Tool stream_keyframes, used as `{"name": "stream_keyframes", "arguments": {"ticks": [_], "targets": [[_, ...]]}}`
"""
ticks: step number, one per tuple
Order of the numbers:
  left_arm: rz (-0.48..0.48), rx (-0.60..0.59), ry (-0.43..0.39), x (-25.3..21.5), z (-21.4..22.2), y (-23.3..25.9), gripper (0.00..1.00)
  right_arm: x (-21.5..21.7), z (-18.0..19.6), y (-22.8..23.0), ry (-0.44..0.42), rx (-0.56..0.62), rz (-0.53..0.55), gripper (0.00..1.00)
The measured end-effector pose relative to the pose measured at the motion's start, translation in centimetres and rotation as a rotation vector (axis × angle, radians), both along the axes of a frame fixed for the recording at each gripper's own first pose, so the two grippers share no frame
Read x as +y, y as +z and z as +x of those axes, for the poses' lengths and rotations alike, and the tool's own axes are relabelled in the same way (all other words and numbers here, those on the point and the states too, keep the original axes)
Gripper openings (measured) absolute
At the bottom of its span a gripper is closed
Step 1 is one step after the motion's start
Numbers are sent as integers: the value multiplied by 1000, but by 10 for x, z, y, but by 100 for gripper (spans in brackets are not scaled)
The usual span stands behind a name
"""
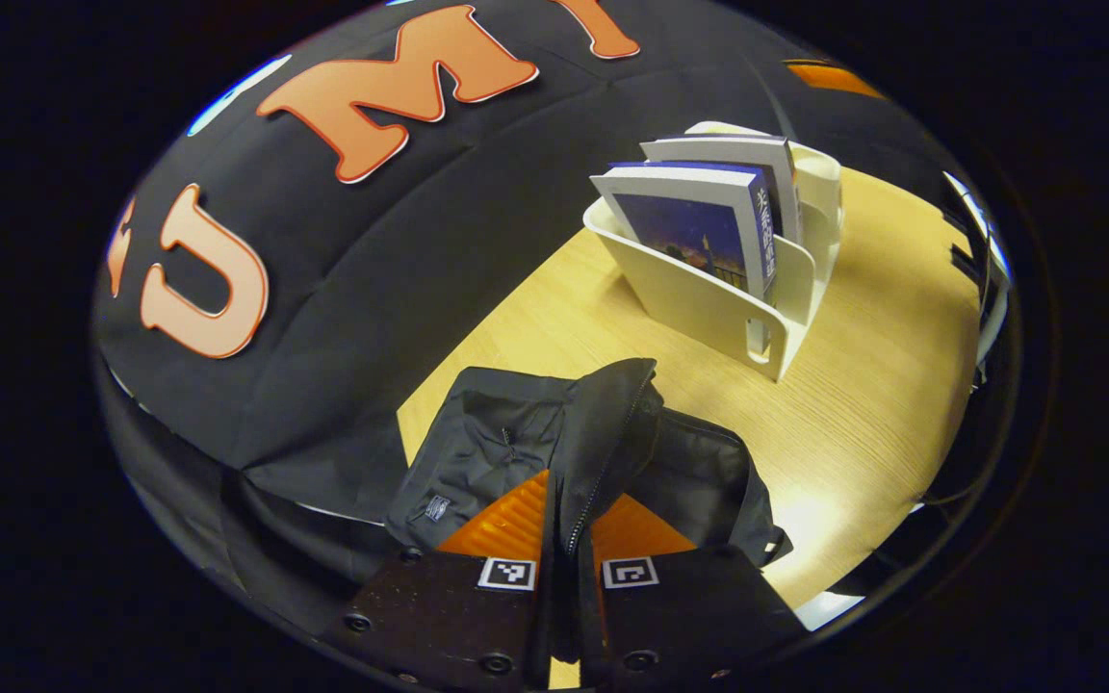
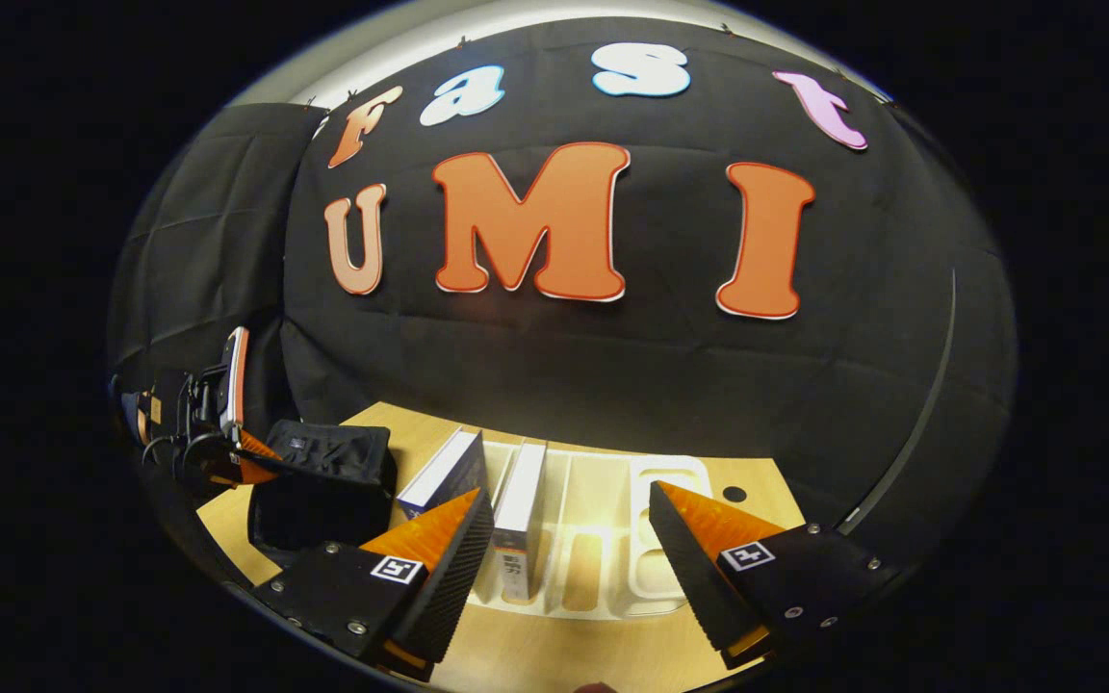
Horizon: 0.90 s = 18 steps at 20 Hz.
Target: Open the schoolbag, grab two books from the bookshelf and put them into the schoolbag.
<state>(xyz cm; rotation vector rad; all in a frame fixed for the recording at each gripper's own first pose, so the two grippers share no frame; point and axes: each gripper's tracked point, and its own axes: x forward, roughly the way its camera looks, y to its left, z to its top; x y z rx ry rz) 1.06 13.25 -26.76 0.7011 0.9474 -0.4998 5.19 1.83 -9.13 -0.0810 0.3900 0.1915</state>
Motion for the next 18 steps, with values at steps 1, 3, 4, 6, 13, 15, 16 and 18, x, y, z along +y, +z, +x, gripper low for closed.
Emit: {"name": "stream_keyframes", "arguments": {"ticks": [1,3,4,6,13,15,16,18], "targets": [[-17,39,-24,4,3,0,8,13,3,-2,-3,30,12,96],[-66,86,-62,13,14,2,6,33,11,-6,-33,92,18,96],[-93,112,-75,19,17,7,6,45,16,-8,-49,131,22,97],[-146,154,-113,26,25,14,6,71,25,-12,-68,201,45,97],[-243,304,-184,47,41,25,6,111,51,-20,-135,423,35,97],[-261,343,-168,51,47,25,6,117,56,-31,-131,513,11,97],[-268,360,-165,49,51,23,6,122,59,-39,-115,565,7,97],[-266,363,-183,48,54,23,6,125,67,-58,-110,651,-13,97]]}}
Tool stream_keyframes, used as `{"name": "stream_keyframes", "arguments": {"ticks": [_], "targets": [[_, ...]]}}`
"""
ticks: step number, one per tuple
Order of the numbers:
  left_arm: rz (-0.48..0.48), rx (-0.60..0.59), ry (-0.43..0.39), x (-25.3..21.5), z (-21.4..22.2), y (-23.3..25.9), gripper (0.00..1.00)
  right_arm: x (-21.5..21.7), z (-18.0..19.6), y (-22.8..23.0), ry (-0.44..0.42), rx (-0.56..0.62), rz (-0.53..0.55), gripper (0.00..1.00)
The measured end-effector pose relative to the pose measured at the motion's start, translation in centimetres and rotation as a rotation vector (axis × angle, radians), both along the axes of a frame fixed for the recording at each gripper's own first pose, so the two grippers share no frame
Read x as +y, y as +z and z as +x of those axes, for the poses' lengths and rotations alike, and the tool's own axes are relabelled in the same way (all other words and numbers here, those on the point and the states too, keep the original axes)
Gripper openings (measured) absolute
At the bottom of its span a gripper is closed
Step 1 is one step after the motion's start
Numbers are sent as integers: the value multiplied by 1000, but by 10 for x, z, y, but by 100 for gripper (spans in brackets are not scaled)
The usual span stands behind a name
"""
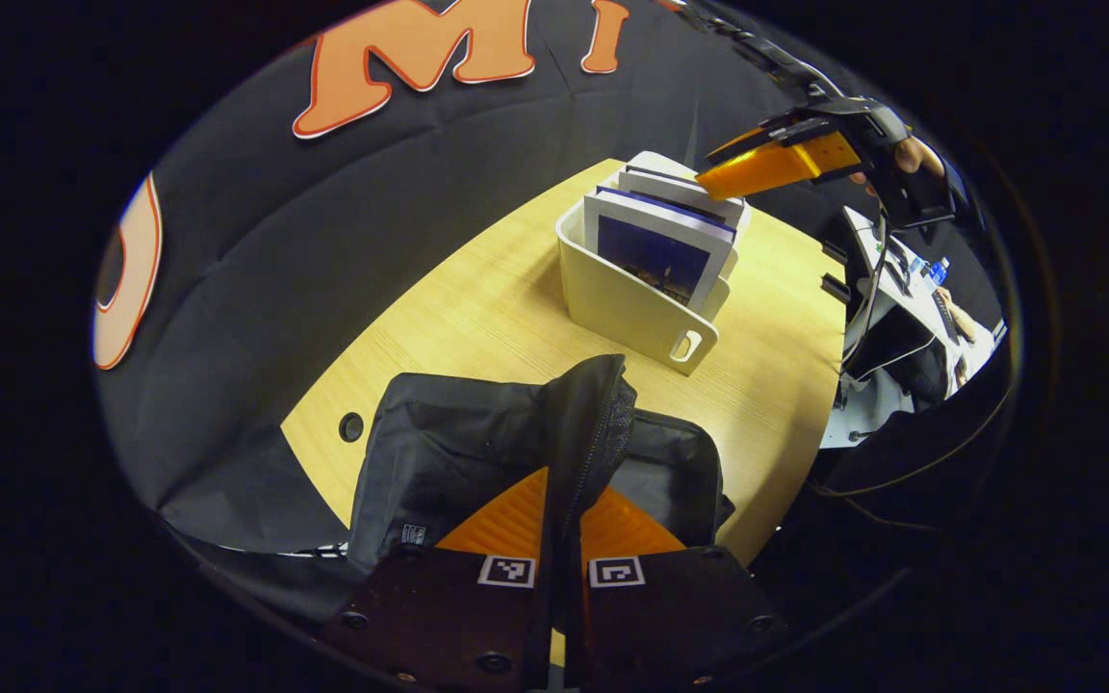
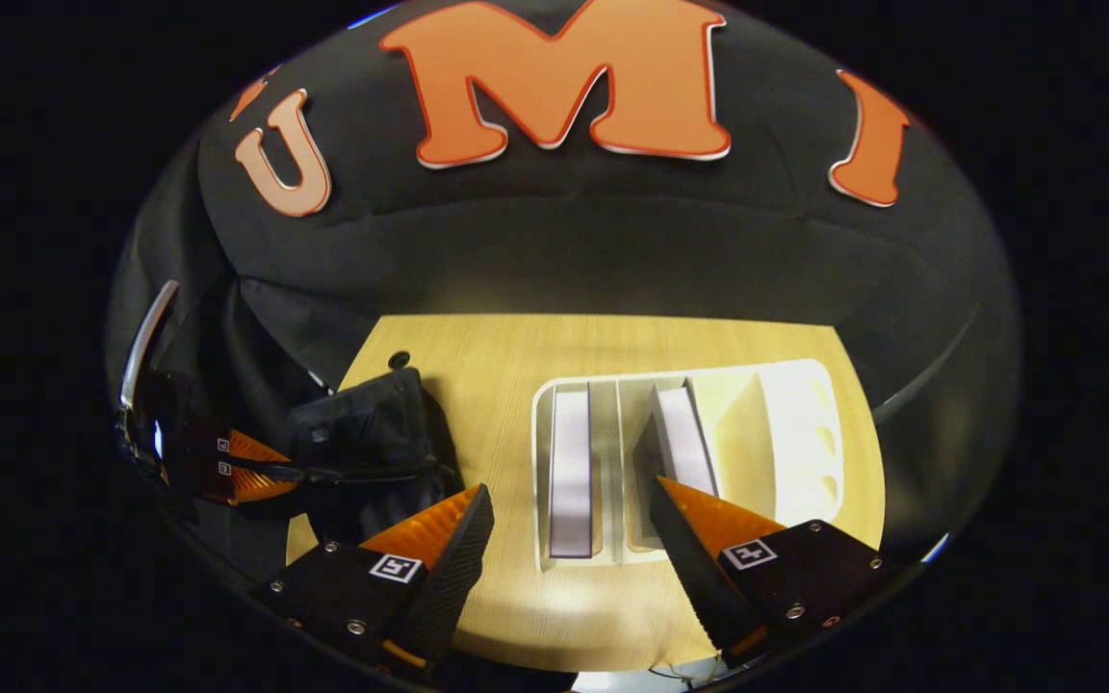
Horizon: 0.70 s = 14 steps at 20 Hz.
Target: Open the schoolbag, grab two books from the bookshelf and put them into the schoolbag.
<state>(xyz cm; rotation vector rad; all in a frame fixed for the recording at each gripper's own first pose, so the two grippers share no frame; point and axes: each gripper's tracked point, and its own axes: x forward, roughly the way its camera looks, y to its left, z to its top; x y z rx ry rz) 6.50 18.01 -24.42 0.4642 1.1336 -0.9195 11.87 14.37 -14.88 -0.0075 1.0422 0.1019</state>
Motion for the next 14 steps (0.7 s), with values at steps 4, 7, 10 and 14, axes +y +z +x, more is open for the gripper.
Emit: {"name": "stream_keyframes", "arguments": {"ticks": [4,7,10,14], "targets": [[-2,-3,-23,-8,-2,4,6,-5,20,-40,-8,134,-64,91],[9,-3,-9,-8,1,4,6,-2,27,-69,1,247,-64,79],[14,6,-3,-9,0,1,6,0,29,-87,-16,332,-67,70],[15,22,16,-11,0,-3,6,1,30,-100,-39,388,-72,39]]}}
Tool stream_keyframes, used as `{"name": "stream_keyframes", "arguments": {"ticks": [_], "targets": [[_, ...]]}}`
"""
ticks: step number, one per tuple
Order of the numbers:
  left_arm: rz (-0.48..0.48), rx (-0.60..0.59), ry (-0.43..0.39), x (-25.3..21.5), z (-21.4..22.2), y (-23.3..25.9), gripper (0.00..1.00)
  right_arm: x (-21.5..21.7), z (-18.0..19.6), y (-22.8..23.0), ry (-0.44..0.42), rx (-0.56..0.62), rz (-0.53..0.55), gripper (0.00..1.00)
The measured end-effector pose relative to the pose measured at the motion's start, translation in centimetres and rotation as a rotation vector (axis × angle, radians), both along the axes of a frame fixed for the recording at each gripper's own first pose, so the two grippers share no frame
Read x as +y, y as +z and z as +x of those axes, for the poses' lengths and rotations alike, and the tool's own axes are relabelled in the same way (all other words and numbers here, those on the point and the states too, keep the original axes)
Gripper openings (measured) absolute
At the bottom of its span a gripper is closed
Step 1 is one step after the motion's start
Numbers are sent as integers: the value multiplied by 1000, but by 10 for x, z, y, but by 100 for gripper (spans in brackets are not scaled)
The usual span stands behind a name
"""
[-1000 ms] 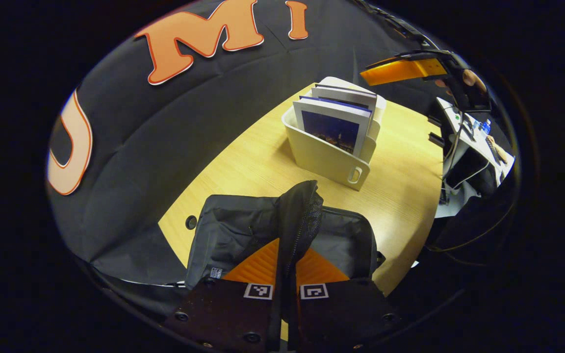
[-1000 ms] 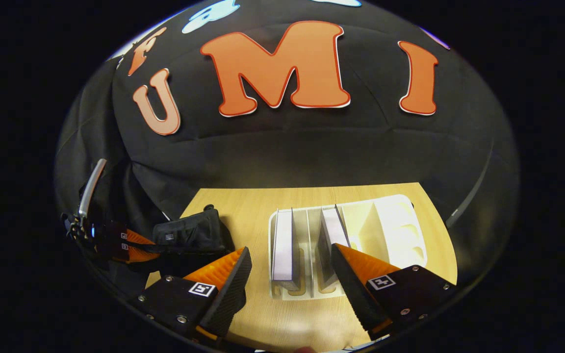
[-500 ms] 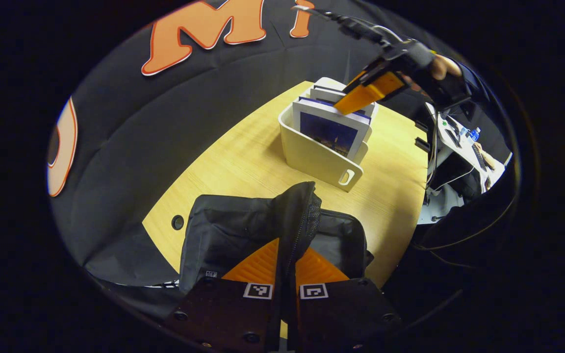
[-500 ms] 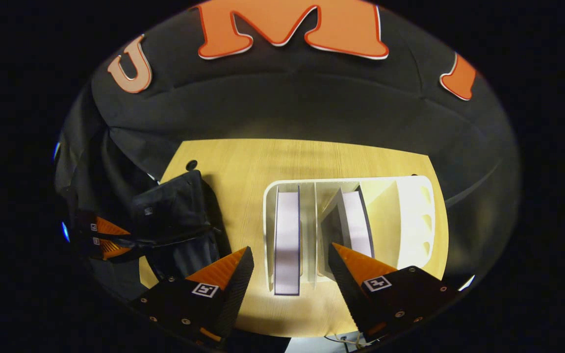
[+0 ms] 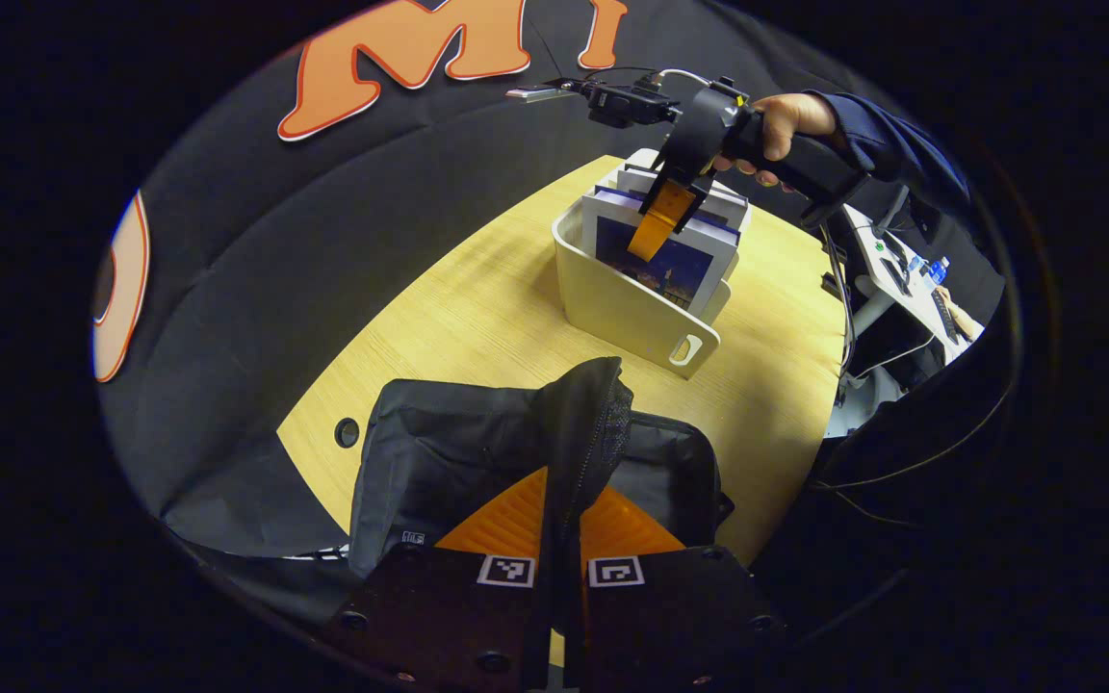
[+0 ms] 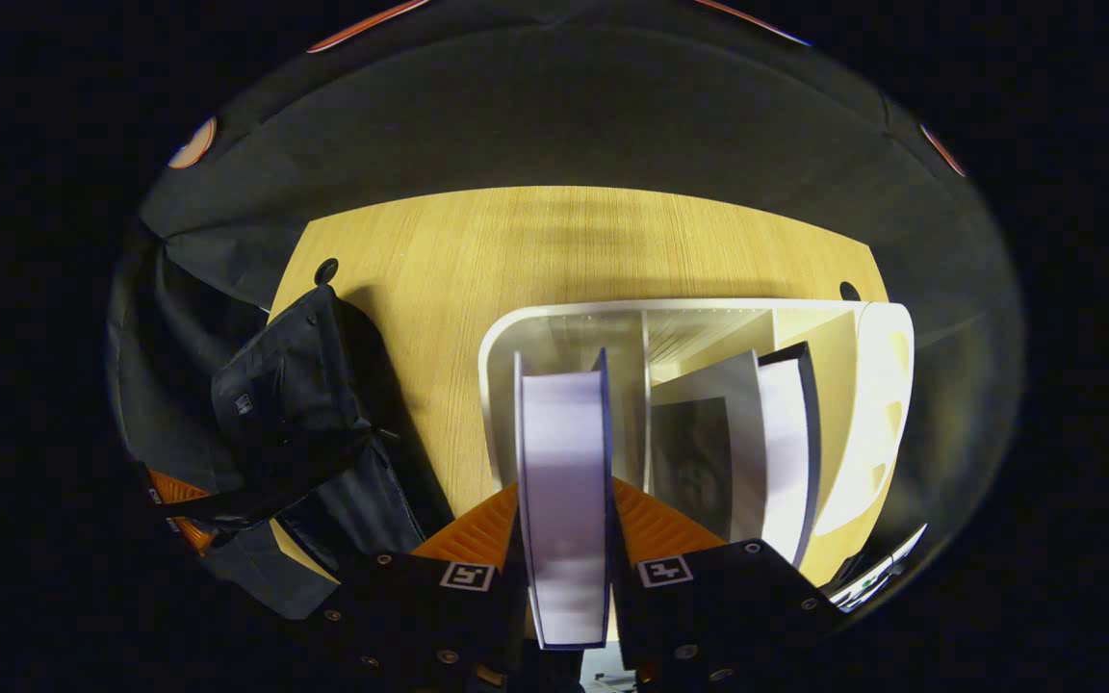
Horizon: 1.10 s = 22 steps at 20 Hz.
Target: Open the schoolbag, grab two books from the bookshelf and put them into the schoolbag.
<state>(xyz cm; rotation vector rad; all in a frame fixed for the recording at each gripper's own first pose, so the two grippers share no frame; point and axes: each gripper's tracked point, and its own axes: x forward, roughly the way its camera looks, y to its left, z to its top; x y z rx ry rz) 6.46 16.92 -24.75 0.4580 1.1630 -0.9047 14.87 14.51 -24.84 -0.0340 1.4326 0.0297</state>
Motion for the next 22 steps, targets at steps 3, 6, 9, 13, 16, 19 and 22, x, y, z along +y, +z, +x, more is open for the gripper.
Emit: {"name": "stream_keyframes", "arguments": {"ticks": [3,6,9,13,16,19,22], "targets": [[2,7,7,1,1,-3,6,-3,-1,5,-27,28,-7,36],[1,10,8,-2,0,-3,6,-13,-1,22,-58,7,9,34],[3,5,9,-1,1,-4,6,-22,0,53,-84,-38,48,33],[9,8,5,-2,-1,-5,6,-34,-8,101,-102,-114,92,33],[13,5,-2,0,0,-4,6,-38,-20,132,-98,-160,108,33],[11,7,-2,-1,0,-4,6,-41,-39,152,-118,-195,128,33],[7,8,-1,-1,0,-5,6,-34,-53,170,-141,-243,187,33]]}}
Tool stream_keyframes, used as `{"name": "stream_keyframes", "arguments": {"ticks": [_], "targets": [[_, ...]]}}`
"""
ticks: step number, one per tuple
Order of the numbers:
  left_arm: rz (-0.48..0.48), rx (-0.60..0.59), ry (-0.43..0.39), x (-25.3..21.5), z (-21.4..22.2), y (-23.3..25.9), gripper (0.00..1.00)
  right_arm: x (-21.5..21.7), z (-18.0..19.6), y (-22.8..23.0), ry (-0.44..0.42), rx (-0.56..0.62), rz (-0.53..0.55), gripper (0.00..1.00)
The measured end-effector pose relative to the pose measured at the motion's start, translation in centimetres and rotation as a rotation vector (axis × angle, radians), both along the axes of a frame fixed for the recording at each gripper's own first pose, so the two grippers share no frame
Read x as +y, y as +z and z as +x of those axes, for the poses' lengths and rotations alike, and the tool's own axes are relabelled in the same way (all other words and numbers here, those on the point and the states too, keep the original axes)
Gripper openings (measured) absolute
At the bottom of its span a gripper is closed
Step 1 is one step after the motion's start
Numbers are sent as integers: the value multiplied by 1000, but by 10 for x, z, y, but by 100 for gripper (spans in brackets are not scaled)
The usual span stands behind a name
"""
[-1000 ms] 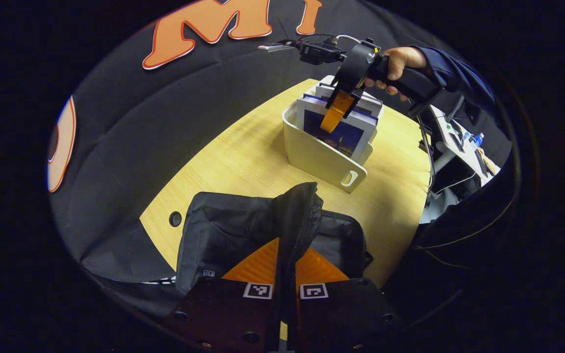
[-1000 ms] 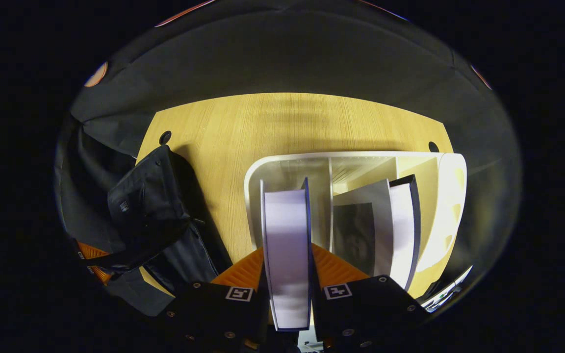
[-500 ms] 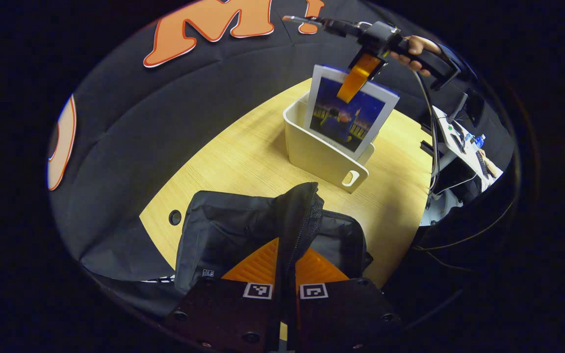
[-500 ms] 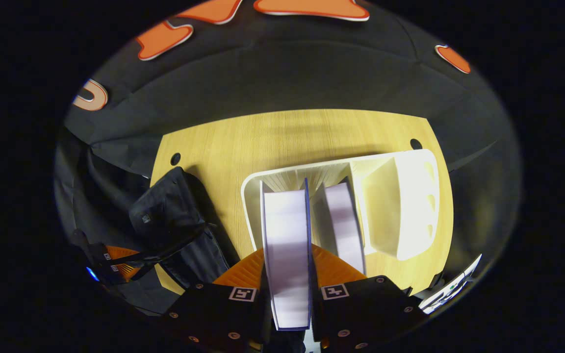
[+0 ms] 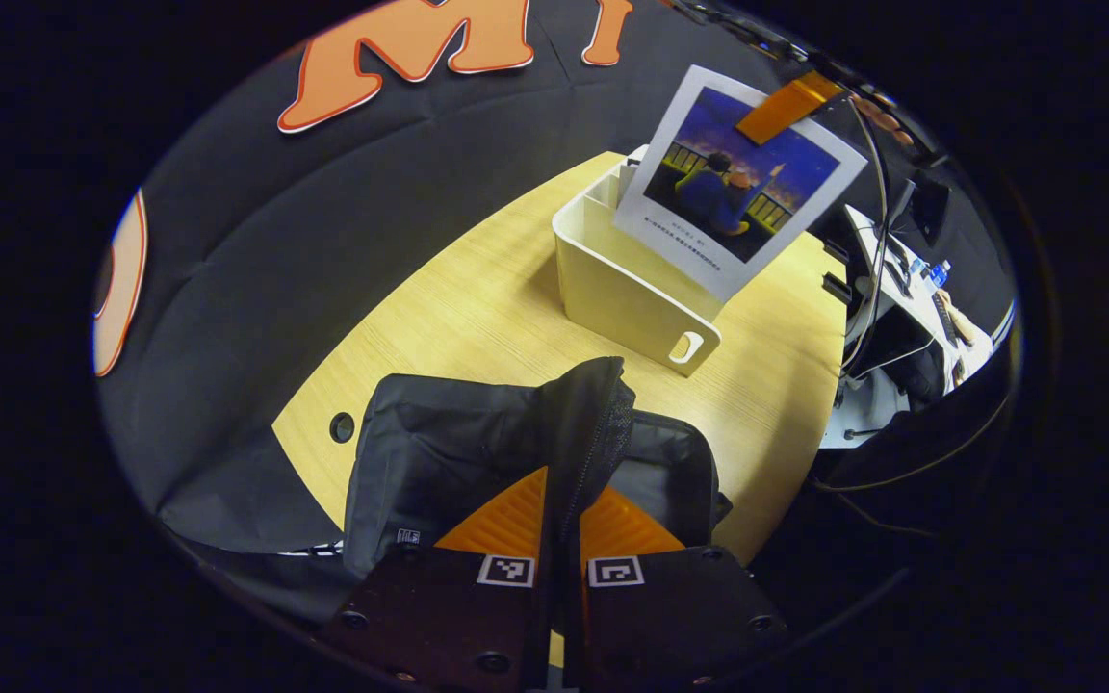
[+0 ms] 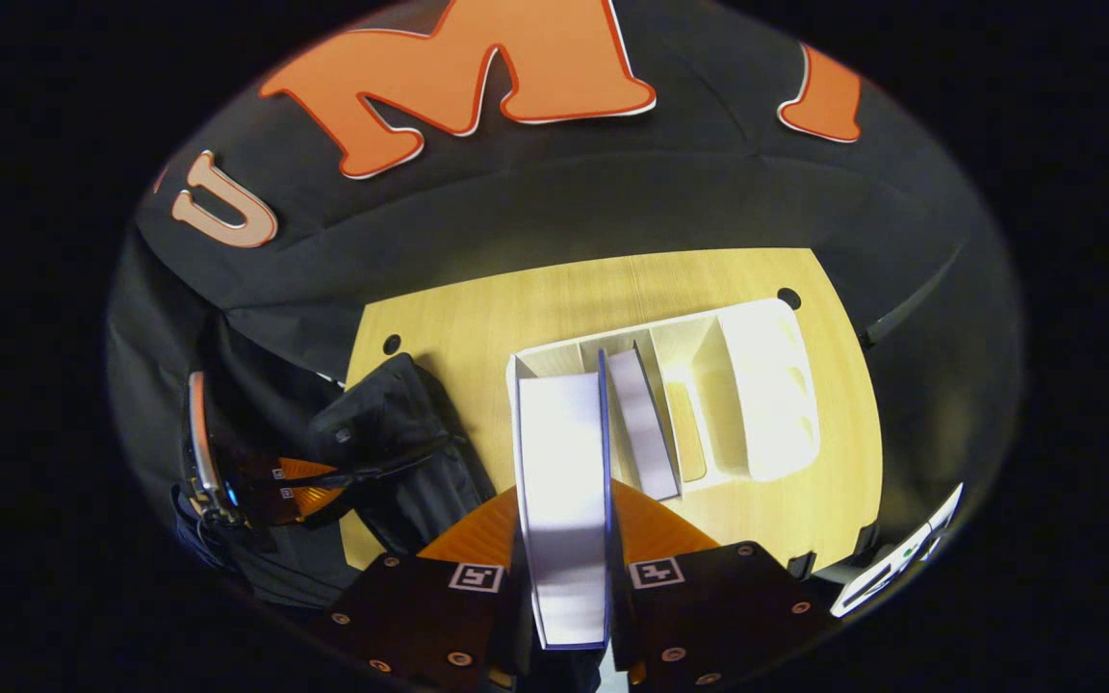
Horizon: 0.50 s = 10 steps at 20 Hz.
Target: Open the schoolbag, grab two books from the bookshelf and put them into the schoolbag.
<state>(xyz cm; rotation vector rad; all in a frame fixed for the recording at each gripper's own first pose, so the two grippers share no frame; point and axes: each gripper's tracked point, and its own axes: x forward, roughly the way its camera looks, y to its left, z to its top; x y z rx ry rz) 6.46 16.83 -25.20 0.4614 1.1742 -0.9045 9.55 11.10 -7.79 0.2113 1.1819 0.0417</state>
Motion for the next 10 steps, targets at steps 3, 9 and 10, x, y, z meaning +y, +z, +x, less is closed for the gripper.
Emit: {"name": "stream_keyframes", "arguments": {"ticks": [3,9,10], "targets": [[-5,-9,-1,-2,1,3,6,3,-19,14,-31,-50,40,32],[-25,-25,-13,-12,3,9,6,37,-62,5,-84,-103,183,31],[-29,-29,-16,-13,3,11,6,47,-68,2,-85,-109,214,31]]}}
